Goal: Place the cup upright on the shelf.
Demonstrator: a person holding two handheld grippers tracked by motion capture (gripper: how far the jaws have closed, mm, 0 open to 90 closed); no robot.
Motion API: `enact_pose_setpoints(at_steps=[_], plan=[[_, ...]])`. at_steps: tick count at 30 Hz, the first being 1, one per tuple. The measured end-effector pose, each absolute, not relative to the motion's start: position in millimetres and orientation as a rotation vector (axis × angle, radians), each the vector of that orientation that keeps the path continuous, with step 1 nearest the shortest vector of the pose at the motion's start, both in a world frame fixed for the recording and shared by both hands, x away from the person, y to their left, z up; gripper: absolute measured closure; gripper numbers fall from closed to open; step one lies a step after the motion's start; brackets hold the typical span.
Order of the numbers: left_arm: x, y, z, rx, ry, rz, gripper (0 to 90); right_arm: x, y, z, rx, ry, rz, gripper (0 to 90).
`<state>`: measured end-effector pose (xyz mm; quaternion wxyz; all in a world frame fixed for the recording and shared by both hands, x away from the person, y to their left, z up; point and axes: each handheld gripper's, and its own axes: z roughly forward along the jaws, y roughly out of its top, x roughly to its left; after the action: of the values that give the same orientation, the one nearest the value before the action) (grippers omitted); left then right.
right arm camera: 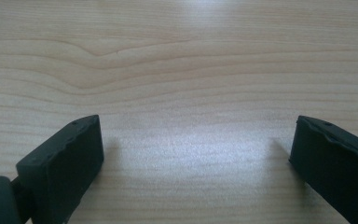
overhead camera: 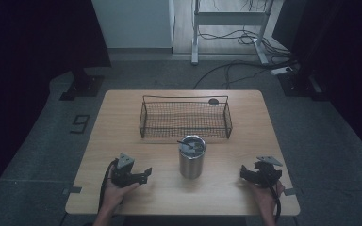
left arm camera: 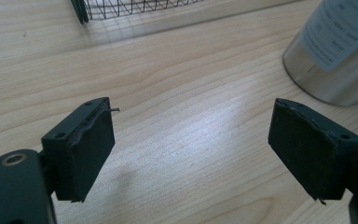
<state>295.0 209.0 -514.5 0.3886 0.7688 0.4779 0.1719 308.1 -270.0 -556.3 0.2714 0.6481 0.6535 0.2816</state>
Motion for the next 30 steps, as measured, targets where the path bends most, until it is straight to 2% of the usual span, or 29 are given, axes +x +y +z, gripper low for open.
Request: enact_pose_setpoints(at_steps=[6, 21, 30], plan=[[295.6, 206.9, -517.6, 1.972, 1.225, 0.434, 14.5, 308.4, -271.1, -556.6, 1.759, 1.755, 0.751, 0.0], [297.5, 199.0, -517.5, 1.984, 1.211, 0.405, 14.4, 304.4, -273.5, -556.7, 1.756, 1.749, 0.752, 0.7], [283.7, 195.2, -508.0, 1.946, 1.219, 0.415, 12.9, 315.0, -275.8, -556.6, 1.745, 1.774, 0.754, 0.0]])
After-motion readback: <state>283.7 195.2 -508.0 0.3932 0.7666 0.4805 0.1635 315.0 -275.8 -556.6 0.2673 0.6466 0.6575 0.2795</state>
